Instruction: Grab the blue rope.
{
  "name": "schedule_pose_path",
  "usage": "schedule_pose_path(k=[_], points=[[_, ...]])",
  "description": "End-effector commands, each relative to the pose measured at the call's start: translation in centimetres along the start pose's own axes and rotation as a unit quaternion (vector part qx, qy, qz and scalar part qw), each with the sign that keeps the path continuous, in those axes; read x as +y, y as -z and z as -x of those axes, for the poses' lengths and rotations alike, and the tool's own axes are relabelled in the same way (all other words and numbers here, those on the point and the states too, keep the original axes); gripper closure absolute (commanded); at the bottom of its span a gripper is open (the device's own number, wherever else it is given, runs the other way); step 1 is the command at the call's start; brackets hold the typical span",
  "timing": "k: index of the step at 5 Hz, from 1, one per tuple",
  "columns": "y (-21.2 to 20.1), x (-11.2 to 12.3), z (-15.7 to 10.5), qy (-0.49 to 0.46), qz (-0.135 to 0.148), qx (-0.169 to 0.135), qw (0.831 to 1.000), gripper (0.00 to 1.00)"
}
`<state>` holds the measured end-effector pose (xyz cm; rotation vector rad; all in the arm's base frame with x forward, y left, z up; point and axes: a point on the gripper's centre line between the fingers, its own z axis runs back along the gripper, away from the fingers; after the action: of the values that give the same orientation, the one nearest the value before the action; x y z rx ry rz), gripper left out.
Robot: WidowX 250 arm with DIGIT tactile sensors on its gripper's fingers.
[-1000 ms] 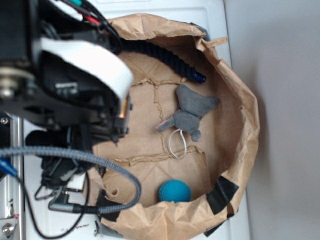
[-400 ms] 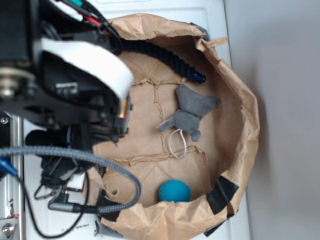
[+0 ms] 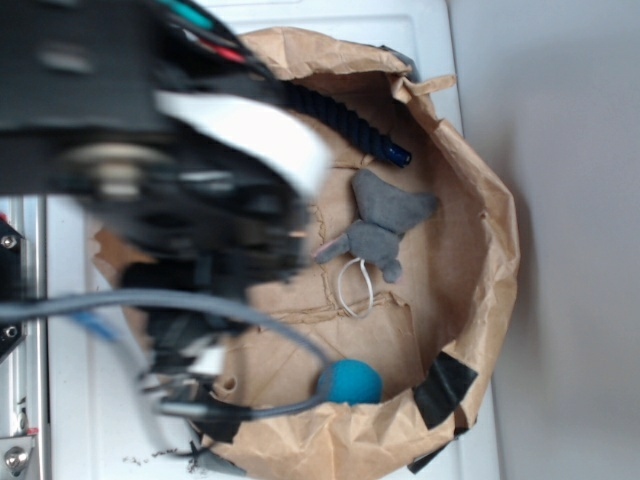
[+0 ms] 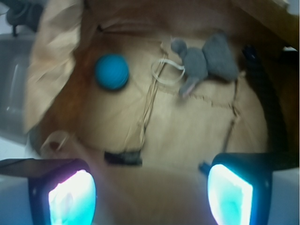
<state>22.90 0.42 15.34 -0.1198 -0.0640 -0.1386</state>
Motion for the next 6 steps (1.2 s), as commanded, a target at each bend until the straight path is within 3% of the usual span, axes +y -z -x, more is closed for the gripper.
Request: schedule_pose_path(k=[1,2,3,4,6], points=[[1.6,1.7,-4.4,-0.030,-0.021,-0.039,0.999,0.00],[1.8,2.2,-3.2,-0.016,-0.021,-0.055,0.998,0.00],[3.9,3.5,-2.4,-0.010,-0.043,-0.075,0.996,0.00],[5.7,5.7,-3.1,-0.004,-0.030,-0.097,0.995,0.00],[5.7,5.7,-3.1,-0.004,-0.030,-0.097,0.995,0.00]])
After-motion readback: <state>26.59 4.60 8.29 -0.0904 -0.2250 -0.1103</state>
